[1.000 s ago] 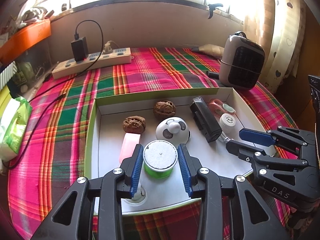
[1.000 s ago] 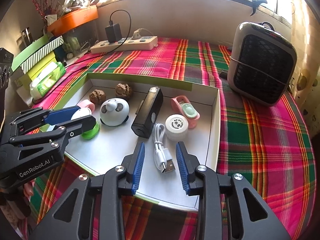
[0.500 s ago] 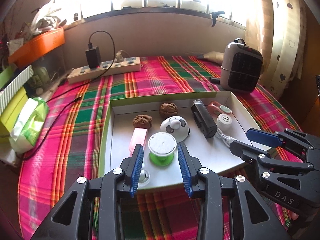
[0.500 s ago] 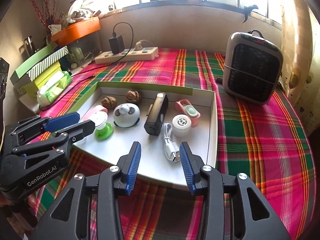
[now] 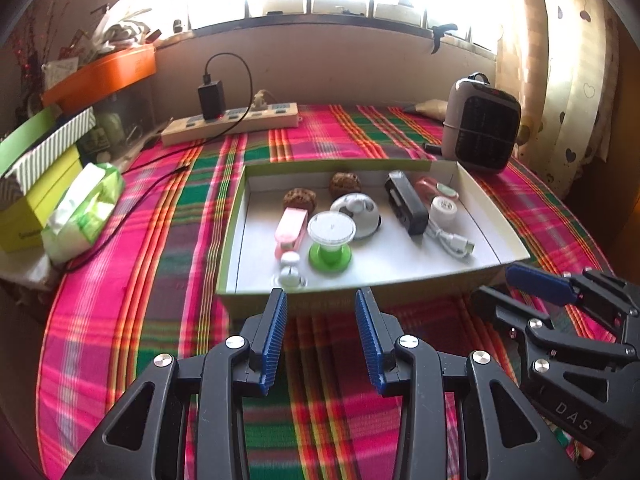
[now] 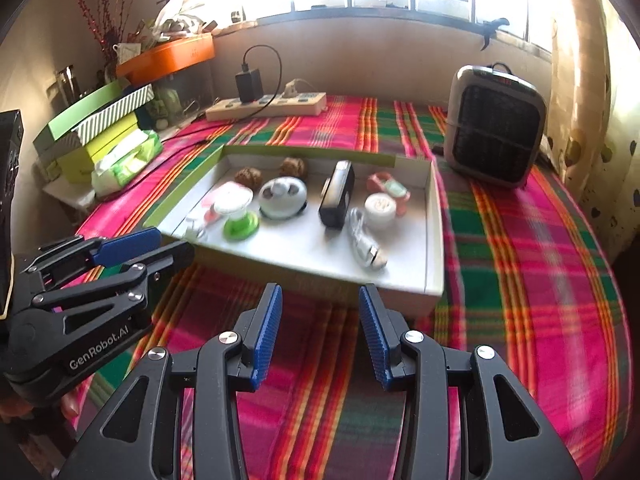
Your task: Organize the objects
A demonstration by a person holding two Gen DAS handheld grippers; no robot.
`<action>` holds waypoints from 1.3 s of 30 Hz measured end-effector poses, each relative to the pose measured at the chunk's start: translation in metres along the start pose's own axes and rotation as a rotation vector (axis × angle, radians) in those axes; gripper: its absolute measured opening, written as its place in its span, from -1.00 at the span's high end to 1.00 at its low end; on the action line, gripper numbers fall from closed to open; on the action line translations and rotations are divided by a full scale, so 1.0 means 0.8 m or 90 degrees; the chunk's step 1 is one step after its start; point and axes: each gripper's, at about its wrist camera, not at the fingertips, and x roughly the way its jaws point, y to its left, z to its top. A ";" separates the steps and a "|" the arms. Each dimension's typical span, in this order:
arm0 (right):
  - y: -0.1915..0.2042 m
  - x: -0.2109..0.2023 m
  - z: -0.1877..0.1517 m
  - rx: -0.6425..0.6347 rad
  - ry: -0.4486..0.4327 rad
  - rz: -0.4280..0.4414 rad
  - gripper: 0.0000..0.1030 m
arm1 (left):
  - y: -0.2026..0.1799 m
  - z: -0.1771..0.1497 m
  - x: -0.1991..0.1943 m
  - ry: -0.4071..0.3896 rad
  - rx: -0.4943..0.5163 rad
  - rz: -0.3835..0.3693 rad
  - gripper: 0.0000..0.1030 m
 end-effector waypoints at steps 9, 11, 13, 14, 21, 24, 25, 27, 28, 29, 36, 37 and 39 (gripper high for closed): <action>0.012 -0.003 -0.029 0.002 0.020 -0.001 0.19 | -0.001 -0.030 -0.010 0.017 0.002 0.016 0.34; 0.013 -0.004 -0.034 0.001 0.022 -0.004 0.19 | -0.001 -0.034 -0.010 0.021 -0.001 0.014 0.34; 0.013 -0.006 -0.040 0.005 0.027 -0.011 0.19 | -0.001 -0.041 -0.011 0.028 -0.002 0.013 0.34; 0.013 -0.006 -0.042 0.007 0.030 -0.013 0.19 | -0.002 -0.044 -0.011 0.030 -0.002 0.014 0.34; 0.010 -0.008 -0.055 0.021 0.043 -0.029 0.07 | -0.012 -0.063 -0.009 0.057 0.005 0.014 0.33; 0.010 -0.010 -0.059 0.020 0.052 -0.039 -0.06 | -0.014 -0.067 -0.012 0.056 0.003 0.016 0.33; 0.010 -0.011 -0.061 0.019 0.051 -0.043 -0.06 | -0.015 -0.068 -0.013 0.055 0.006 0.021 0.33; 0.010 -0.013 -0.063 0.023 0.051 -0.049 -0.06 | -0.018 -0.070 -0.014 0.055 0.006 0.028 0.33; 0.010 -0.013 -0.063 0.023 0.051 -0.050 -0.06 | -0.018 -0.070 -0.015 0.055 0.008 0.032 0.33; 0.009 -0.014 -0.064 0.024 0.051 -0.051 -0.06 | -0.021 -0.071 -0.016 0.054 0.011 0.041 0.33; 0.015 -0.017 -0.070 0.012 0.058 -0.063 -0.23 | -0.022 -0.073 -0.020 0.055 0.002 0.046 0.33; 0.015 -0.017 -0.070 0.012 0.058 -0.064 -0.23 | -0.021 -0.073 -0.020 0.055 -0.002 0.042 0.33; 0.014 -0.017 -0.070 0.014 0.057 -0.064 -0.24 | -0.020 -0.074 -0.020 0.055 -0.004 0.040 0.32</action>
